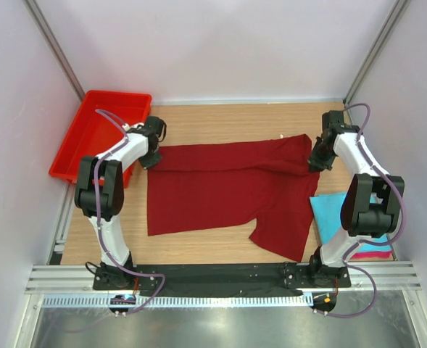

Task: Fold and stack the t-shirts
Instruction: Fold the tshirt

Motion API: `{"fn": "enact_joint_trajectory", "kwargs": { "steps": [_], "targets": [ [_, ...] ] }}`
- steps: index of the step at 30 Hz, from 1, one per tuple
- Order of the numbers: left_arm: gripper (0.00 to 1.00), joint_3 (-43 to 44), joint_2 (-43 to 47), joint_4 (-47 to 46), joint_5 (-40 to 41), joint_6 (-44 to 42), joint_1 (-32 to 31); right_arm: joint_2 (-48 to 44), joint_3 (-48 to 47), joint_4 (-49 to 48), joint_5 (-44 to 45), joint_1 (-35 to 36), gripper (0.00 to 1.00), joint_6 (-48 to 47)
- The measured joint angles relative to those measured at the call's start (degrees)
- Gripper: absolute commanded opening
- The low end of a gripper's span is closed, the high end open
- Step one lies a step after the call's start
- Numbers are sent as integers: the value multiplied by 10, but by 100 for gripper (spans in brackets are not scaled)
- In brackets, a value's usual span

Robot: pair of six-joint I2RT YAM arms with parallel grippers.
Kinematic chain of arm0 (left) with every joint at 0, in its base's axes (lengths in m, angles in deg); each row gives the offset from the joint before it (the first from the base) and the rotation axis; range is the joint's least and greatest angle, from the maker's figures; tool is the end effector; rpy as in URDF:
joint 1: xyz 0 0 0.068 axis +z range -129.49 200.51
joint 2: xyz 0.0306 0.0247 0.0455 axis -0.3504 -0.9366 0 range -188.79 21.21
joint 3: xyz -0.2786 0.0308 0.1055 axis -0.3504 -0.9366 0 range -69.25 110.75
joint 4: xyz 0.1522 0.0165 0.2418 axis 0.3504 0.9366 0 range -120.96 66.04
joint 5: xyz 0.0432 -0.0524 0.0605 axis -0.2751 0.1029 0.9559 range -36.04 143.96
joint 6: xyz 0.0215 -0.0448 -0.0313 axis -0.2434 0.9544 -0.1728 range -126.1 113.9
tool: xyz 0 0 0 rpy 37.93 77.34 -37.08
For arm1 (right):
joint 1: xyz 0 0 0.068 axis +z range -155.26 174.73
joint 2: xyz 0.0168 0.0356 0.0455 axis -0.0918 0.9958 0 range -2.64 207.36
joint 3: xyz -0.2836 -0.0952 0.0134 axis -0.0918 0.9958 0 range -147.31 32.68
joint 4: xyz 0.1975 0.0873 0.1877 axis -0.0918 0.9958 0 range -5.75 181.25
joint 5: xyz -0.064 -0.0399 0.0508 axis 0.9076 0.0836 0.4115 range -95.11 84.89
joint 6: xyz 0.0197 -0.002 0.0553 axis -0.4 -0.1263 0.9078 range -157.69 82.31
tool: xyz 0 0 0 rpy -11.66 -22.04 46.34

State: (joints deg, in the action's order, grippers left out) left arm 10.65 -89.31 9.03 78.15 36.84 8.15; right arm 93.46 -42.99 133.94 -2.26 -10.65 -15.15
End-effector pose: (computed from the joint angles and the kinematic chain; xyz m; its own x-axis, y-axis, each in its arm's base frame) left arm 0.4177 -0.0737 0.1935 -0.7171 -0.4789 -0.5064 -0.5819 0.8113 0.0568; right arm 0.3639 -0.0363 0.2553 -0.8223 0.4621 -0.3321 0.4610 0.8831 0.0872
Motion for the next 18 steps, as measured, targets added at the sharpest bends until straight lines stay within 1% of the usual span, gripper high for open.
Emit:
{"fn": "enact_joint_trajectory", "kwargs": {
  "steps": [2,3,5,6,7,8,9,10,11,13,15,17,18],
  "targets": [
    [8,0,0,2,0,-1,0,0,17,-6,0,0,14,0],
    [18,0,0,4,0,-1,0,0,25,-8,0,0,23,0],
    [28,-1,0,10,-1,-2,0,-1,51,-15,0,0,27,0],
    [36,-3,2,14,-3,-1,0,-2,63,-17,0,0,35,0],
    [38,-7,4,17,-5,-1,0,-5,77,-16,0,0,37,2],
    [39,-12,7,21,-7,0,-1,-8,89,-15,1,0,39,1],
    [40,-17,13,27,-9,1,-3,-15,98,-14,1,0,43,1],
    [40,-21,20,34,-9,1,-4,-24,104,-13,2,0,51,1],
    [40,-25,29,40,-11,1,-6,-35,106,-13,2,0,58,4],
    [40,-26,50,49,-14,0,-11,-61,101,-30,2,-1,66,13],
    [35,-23,73,48,-16,-6,-16,-67,75,-50,2,-3,67,19],
    [28,-10,84,44,-20,-16,-18,-39,23,-84,3,-6,64,25],
    [21,1,84,41,-24,-22,-19,-13,-16,-94,2,-8,61,27]
  ]
}}
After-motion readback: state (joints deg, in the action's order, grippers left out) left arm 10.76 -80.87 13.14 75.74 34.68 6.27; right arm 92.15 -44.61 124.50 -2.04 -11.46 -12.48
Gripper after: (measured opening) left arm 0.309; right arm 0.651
